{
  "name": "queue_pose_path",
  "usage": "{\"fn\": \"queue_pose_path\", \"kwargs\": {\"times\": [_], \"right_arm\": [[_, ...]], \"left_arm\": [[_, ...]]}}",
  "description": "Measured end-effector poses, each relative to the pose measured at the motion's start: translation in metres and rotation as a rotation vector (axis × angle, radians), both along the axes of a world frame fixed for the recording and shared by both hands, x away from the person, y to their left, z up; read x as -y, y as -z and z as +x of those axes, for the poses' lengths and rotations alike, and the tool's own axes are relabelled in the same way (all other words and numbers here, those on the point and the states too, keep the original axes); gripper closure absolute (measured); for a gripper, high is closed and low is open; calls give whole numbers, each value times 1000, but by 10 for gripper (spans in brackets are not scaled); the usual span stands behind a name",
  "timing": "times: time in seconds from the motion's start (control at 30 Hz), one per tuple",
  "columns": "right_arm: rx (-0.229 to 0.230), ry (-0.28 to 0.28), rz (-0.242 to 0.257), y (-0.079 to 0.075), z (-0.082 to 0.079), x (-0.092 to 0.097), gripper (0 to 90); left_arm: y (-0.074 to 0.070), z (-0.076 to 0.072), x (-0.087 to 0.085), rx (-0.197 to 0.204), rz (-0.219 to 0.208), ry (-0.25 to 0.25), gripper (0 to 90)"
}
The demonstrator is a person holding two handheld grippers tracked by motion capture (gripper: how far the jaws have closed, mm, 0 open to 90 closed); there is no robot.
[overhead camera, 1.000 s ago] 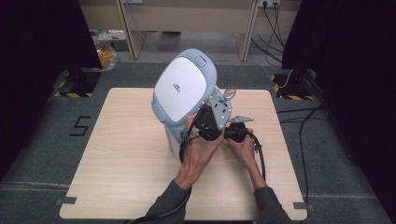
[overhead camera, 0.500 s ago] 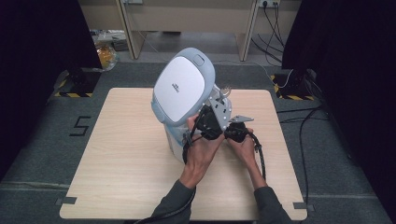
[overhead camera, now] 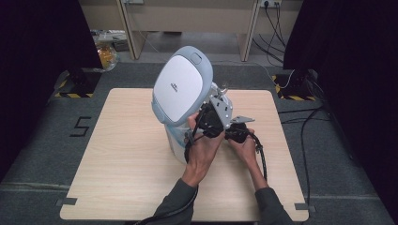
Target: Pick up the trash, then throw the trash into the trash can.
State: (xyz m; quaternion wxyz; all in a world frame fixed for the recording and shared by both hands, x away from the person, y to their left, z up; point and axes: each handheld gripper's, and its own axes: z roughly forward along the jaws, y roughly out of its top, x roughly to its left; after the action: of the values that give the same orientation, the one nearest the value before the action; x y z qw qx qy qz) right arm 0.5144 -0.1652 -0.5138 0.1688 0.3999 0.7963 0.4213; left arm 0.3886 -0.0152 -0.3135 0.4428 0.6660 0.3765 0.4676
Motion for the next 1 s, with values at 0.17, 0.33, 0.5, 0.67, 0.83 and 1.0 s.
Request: {"fn": "queue_pose_path", "kwargs": {"times": [0.17, 0.33, 0.5, 0.67, 0.83, 1.0], "right_arm": [[0, -3, 2, 0, 0, 0, 788], [2, -3, 2, 0, 0, 0, 789], [1, -2, 2, 0, 0, 0, 789], [0, -1, 3, 0, 0, 0, 789], [3, 2, 1, 0, 0, -1, 789], [2, 2, 2, 0, 0, -1, 789]], "left_arm": [[0, 0, 1, 8, -9, 2, 684], [1, 0, 3, 7, -2, 17, 691], [-1, -3, 3, 10, -9, 40, 674], [-3, -6, 3, 12, -18, 62, 650], [-4, -8, 3, 10, -28, 78, 611], [-6, -10, 3, -15, -46, 116, 590]]}}
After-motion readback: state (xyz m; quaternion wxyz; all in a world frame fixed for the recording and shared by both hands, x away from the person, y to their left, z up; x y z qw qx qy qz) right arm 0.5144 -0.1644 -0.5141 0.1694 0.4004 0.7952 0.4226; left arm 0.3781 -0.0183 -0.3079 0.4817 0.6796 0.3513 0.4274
